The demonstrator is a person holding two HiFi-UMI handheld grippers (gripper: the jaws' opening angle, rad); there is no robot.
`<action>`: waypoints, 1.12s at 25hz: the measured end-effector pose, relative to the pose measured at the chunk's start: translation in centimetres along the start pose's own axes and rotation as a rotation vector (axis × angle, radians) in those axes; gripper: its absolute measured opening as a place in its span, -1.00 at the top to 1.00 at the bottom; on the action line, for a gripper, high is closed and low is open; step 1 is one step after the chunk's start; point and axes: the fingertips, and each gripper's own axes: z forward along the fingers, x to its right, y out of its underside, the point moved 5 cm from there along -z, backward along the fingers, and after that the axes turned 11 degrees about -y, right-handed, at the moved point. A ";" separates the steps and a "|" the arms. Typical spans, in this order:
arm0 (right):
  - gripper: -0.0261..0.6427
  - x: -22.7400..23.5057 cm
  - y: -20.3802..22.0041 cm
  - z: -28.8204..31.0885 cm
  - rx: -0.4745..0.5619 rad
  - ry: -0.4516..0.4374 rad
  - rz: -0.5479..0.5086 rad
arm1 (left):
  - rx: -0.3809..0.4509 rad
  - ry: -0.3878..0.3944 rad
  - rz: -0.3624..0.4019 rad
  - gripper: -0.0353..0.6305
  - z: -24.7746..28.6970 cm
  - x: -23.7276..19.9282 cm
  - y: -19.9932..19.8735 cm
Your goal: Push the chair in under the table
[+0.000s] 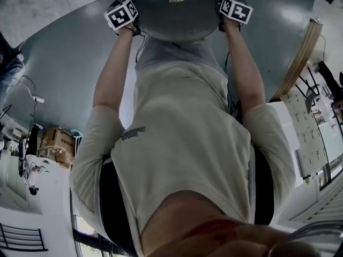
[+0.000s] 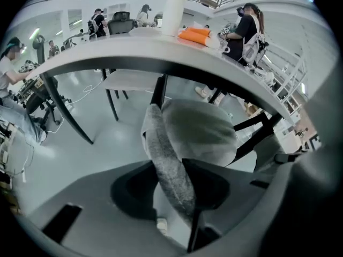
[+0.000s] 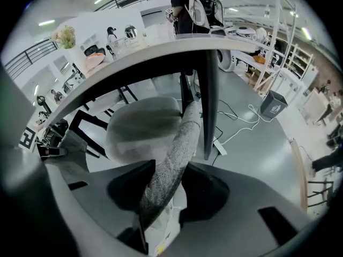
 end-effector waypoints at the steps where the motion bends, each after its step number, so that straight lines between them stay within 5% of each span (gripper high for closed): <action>1: 0.45 0.1 -0.6 0.1 -0.001 -0.001 0.000 | 0.000 0.003 -0.005 0.47 0.0 0.1 -0.5; 11: 0.45 1.0 -4.0 0.1 0.000 -0.018 -0.020 | 0.004 0.007 -0.063 0.47 -0.3 1.5 -1.8; 19: 0.44 1.0 -5.9 1.9 0.026 -0.011 0.007 | 0.069 0.024 -0.041 0.47 1.5 1.6 -5.7; 28: 0.43 1.1 -6.4 1.7 -0.021 0.007 -0.033 | 0.067 0.025 -0.052 0.46 1.1 1.8 -5.4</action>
